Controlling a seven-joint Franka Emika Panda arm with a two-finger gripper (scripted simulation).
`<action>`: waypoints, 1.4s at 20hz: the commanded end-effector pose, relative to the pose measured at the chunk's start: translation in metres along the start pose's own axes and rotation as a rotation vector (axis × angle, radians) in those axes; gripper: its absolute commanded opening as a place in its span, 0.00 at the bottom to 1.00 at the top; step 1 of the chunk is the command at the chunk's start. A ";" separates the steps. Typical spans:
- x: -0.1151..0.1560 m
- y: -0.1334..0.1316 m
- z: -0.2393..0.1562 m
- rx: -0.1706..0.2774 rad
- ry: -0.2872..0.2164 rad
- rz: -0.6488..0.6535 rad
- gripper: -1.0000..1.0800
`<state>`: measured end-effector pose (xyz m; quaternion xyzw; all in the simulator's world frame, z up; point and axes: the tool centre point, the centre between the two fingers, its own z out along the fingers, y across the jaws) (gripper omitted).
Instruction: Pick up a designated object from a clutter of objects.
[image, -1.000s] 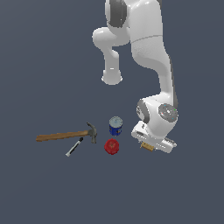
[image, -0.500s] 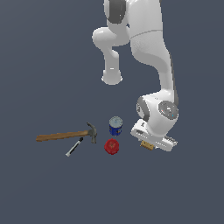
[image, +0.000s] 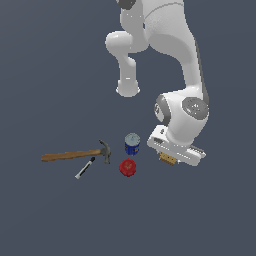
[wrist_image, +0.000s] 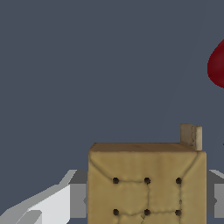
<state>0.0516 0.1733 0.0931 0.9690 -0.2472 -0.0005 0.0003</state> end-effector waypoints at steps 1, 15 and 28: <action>0.002 0.006 -0.026 0.001 0.001 0.000 0.00; 0.017 0.046 -0.193 0.002 0.001 0.000 0.00; 0.029 0.069 -0.298 0.002 0.001 0.000 0.00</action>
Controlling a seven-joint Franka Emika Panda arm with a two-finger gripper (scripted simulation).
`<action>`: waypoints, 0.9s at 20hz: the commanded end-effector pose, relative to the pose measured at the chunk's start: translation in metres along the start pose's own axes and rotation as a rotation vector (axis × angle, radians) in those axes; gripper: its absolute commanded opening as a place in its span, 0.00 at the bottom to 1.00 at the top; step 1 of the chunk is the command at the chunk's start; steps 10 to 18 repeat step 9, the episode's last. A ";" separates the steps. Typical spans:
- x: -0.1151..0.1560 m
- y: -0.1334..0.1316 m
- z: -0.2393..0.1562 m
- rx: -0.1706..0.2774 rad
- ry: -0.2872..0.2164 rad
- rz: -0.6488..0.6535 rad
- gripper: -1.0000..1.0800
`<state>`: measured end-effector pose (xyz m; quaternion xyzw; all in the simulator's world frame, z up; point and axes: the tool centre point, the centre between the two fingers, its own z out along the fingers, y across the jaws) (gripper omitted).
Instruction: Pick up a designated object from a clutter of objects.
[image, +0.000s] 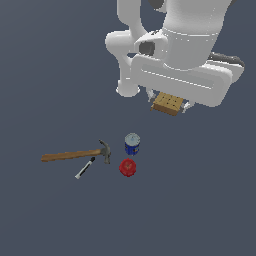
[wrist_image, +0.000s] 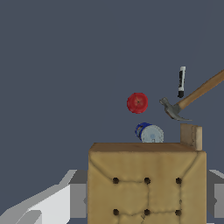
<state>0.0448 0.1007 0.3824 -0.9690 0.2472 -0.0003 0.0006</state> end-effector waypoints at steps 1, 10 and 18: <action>0.002 0.002 -0.012 -0.001 0.000 0.000 0.00; 0.005 0.005 -0.026 -0.001 0.000 0.000 0.00; 0.005 0.005 -0.026 -0.001 0.000 0.000 0.00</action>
